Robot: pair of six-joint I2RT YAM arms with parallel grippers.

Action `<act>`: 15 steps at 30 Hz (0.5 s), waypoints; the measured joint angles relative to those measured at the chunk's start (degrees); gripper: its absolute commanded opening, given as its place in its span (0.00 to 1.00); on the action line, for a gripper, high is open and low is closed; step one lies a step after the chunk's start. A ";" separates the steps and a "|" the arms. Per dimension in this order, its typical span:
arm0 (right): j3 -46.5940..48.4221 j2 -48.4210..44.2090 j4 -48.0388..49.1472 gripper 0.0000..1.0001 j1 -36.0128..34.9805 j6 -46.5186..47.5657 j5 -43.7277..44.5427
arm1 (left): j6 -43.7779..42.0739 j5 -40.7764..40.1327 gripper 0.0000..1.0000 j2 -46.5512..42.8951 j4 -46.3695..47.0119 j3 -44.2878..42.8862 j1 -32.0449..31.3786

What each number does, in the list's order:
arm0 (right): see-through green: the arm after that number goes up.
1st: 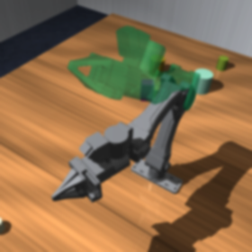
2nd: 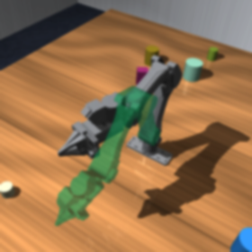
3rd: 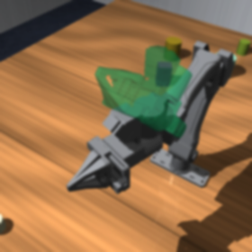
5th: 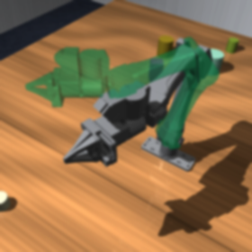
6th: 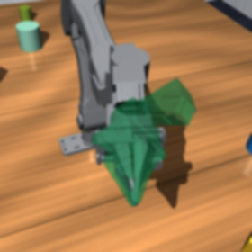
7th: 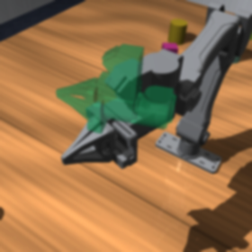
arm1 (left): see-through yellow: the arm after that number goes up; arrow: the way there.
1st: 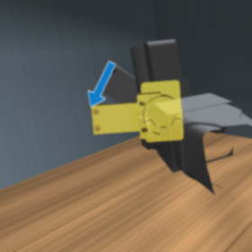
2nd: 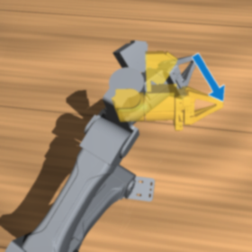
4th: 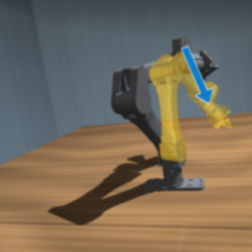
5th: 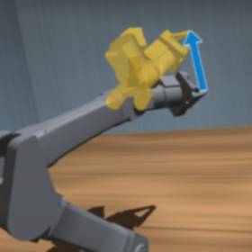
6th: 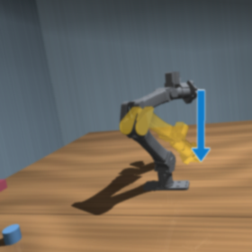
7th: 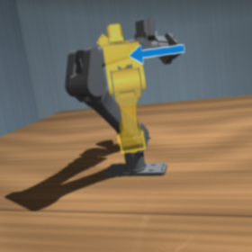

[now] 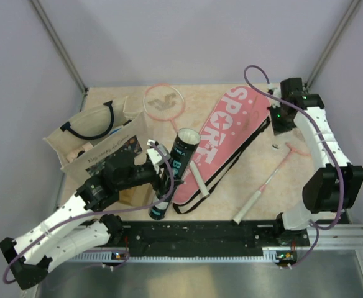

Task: Pack up the badminton gear

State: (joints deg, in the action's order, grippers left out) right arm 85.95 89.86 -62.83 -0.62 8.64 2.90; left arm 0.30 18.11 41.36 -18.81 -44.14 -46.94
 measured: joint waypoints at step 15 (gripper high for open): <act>2.19 -11.54 24.11 0.00 -26.49 -10.86 -2.05 | -10.14 0.46 0.34 7.63 0.33 -2.49 -0.04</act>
State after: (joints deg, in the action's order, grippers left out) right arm 88.14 78.32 -38.72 -27.11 -2.22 0.84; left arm -9.85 18.57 48.99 -18.48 -46.63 -46.98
